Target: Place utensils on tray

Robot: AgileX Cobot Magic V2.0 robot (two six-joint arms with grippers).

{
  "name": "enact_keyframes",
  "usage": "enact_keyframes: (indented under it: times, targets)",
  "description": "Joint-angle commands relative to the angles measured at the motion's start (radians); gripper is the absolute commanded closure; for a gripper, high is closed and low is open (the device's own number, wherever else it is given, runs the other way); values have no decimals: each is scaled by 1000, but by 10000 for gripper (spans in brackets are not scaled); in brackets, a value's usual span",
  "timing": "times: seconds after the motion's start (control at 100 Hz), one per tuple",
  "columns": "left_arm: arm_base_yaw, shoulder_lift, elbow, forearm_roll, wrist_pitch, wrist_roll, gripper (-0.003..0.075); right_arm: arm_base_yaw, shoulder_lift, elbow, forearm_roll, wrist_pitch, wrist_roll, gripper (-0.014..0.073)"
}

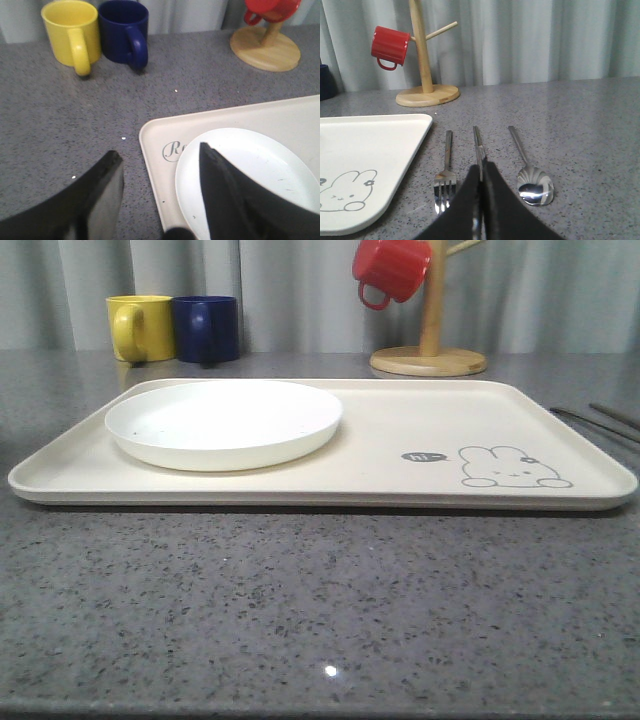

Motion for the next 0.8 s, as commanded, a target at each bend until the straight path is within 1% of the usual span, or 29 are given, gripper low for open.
enact_keyframes:
  times: [0.0,0.14,0.26,0.38,0.42,0.47,0.52,0.64,0.7,0.79]
  targets:
    - [-7,-146,88,-18,-169,12,381,-7,-17,-16,0,-82,-9,671]
    - [-7,-336,257,-9,-242,12,381,-7,-17,-16,0,-82,-9,671]
    - [-7,-469,365,9,-250,12,381,-7,-17,-16,0,-87,-9,671]
    - [-7,-563,441,26,-254,12,389,-7,-17,-16,0,-116,-9,671]
    - [-7,-585,460,30,-260,12,412,-7,-17,-16,0,-123,-9,671]
    - [-7,-617,486,34,-270,12,465,-7,-17,-16,0,-135,-9,671]
    - [-7,-639,504,34,-280,12,536,-7,-17,-16,0,-144,-9,671]
    - [-7,-673,523,34,-282,12,740,-7,-17,-42,0,-133,-9,671]
    - [-7,-675,523,34,-280,12,737,-7,-13,-79,4,-94,-9,671]
    - [-7,-675,523,34,-280,12,738,-7,10,-177,7,34,-9,671]
